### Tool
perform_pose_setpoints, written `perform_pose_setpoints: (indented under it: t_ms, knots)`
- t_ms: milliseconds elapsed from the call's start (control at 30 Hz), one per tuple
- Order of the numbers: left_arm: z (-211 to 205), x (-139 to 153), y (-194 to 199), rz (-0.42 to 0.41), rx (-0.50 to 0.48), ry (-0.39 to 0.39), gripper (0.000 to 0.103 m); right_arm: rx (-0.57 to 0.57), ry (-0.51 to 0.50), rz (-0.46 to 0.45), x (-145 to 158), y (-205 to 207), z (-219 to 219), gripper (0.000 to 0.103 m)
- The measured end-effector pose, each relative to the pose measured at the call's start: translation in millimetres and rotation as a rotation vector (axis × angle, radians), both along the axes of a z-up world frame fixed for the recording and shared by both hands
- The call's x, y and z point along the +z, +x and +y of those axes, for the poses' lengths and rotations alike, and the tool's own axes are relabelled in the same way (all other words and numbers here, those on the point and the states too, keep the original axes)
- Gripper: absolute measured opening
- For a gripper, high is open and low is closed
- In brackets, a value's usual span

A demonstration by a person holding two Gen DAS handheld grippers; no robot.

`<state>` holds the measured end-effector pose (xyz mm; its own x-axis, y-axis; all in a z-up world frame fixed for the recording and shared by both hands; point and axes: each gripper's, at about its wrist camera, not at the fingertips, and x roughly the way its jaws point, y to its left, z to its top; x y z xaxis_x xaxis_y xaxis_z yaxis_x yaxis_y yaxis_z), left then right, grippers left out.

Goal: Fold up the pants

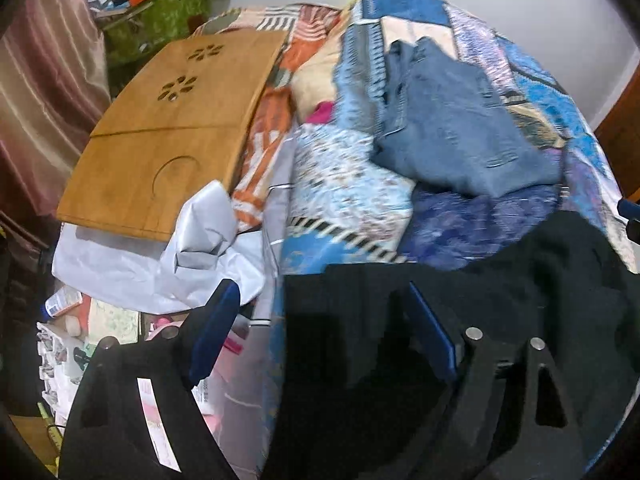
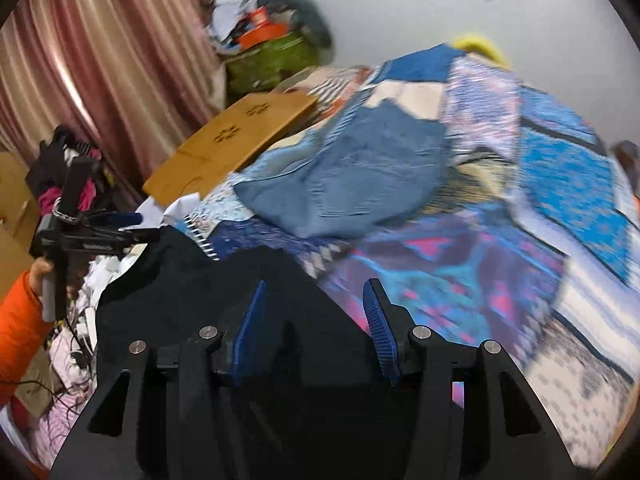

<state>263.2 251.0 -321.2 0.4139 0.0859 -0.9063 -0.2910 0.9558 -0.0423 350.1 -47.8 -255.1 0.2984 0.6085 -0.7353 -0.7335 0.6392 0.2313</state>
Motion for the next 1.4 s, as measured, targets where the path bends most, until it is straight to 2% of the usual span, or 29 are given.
perform_pose_setpoints:
  t_ms: [67,167,200,233,267,300,333,367,400,433,467,500,567,600,700,800,867,933,967,1033,1167,1267,1400]
  knots:
    - [7,-13,1,0.011,0.004,-0.053,0.085,0.026,-0.021,0.019,-9,5,19,0.047]
    - [14,-20,-4,-0.015,0.003,-0.127,0.084,0.069,-0.039,0.064,-22,12,41,0.047]
    - [15,-20,-6,-0.024,-0.002,-0.140,0.078,0.083,-0.045,0.084,-26,14,48,0.047]
    - [15,-20,-7,-0.035,-0.011,-0.162,0.067,0.099,-0.055,0.104,-31,15,56,0.047]
    - [16,-20,-10,-0.046,-0.021,-0.200,0.062,0.113,-0.061,0.116,-34,17,61,0.047]
    - [16,-20,-10,-0.051,-0.018,-0.201,0.057,0.127,-0.074,0.124,-37,16,64,0.045]
    - [14,-18,-13,-0.057,-0.022,-0.189,0.050,0.135,-0.096,0.118,-41,15,69,0.040]
    - [12,-17,-13,-0.060,-0.027,-0.175,0.047,0.136,-0.117,0.103,-43,14,72,0.024]
    - [9,-13,-16,-0.069,-0.034,-0.152,0.038,0.140,-0.139,0.080,-45,12,74,0.017]
    - [6,-9,-18,-0.075,-0.038,-0.129,0.029,0.145,-0.146,0.066,-45,10,75,0.016]
    - [5,-7,-19,-0.077,-0.038,-0.110,0.026,0.150,-0.146,0.056,-44,10,74,0.012]
    - [3,-4,-21,-0.081,-0.038,-0.083,0.004,0.159,-0.153,0.027,-42,6,73,0.011]
    - [0,2,-22,-0.068,-0.004,0.065,0.002,0.157,-0.161,-0.019,-41,2,74,0.010]
    - [3,2,-22,-0.065,0.009,0.109,0.002,0.151,-0.172,-0.046,-42,-1,73,0.009]
    - [17,-5,-23,-0.029,0.005,0.020,0.002,0.137,-0.199,-0.059,-48,0,75,0.010]
    - [5,7,-29,-0.040,-0.049,0.084,0.002,0.112,-0.201,-0.041,-47,3,75,0.015]
    - [-4,21,-35,-0.059,-0.076,0.101,0.007,0.089,-0.197,-0.021,-40,3,70,0.019]
    - [-12,38,-43,-0.083,-0.105,0.106,0.021,0.060,-0.181,-0.022,-27,-1,60,0.026]
    - [-18,47,-49,-0.099,-0.118,0.113,0.024,0.047,-0.173,-0.036,-20,-6,54,0.031]
    - [-30,59,-60,-0.118,-0.146,0.117,0.033,0.038,-0.153,-0.090,1,-22,38,0.036]
    - [-57,76,-89,-0.147,-0.213,0.117,0.044,0.041,-0.137,-0.190,35,-66,6,0.039]
    - [-80,79,-113,-0.153,-0.271,0.105,0.046,0.041,-0.128,-0.202,45,-95,-16,0.039]
    - [-106,68,-136,-0.124,-0.335,0.095,0.050,0.028,-0.129,-0.197,42,-130,-37,0.040]
